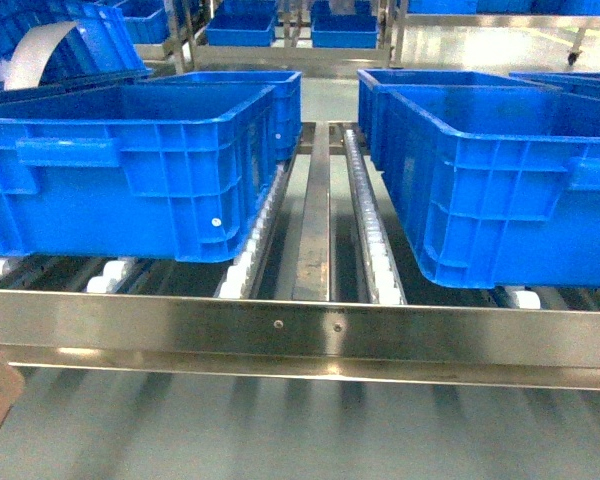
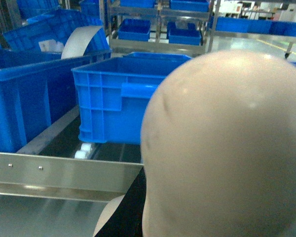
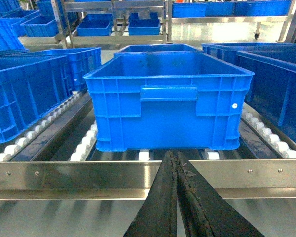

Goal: Place part in tray to right shelf

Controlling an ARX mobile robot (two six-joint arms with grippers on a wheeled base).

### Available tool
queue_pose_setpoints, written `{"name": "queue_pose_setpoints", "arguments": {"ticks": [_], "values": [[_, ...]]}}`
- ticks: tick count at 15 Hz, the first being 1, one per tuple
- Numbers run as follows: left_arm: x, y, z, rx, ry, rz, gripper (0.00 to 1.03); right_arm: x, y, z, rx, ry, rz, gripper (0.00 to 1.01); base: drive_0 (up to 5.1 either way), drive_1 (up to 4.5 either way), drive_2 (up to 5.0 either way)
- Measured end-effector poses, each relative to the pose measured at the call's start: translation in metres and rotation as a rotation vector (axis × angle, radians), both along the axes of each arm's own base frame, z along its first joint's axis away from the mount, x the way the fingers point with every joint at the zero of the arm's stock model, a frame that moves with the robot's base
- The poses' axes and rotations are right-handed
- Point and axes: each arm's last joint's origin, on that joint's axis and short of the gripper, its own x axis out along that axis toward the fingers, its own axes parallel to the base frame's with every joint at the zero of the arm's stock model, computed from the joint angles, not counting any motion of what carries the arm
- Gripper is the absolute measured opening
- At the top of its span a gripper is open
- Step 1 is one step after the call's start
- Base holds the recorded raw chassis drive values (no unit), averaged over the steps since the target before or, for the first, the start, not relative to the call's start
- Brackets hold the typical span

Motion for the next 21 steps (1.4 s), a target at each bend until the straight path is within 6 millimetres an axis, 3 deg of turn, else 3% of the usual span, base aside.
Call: {"name": "queue_pose_setpoints", "arguments": {"ticks": [3,11,21], "values": [[0.0000,0.0000,-0.0004,0.000,0.004,0.000,0.16,0.0000,0.0000,0.0000,0.000,0.000,0.000,0.02,0.0,0.00,0.0],[0.0000,0.0000,-0.0003,0.000,0.003,0.000,0.16,0.0000,0.0000,0.0000,0.000,0.000,0.000,0.96,0.0,0.00,0.0],[0.0000,0.0000,-0.0003,0.000,0.003,0.000,0.16,0.0000,0.0000,0.0000,0.000,0.000,0.000,0.98,0.0,0.00,0.0]]}}
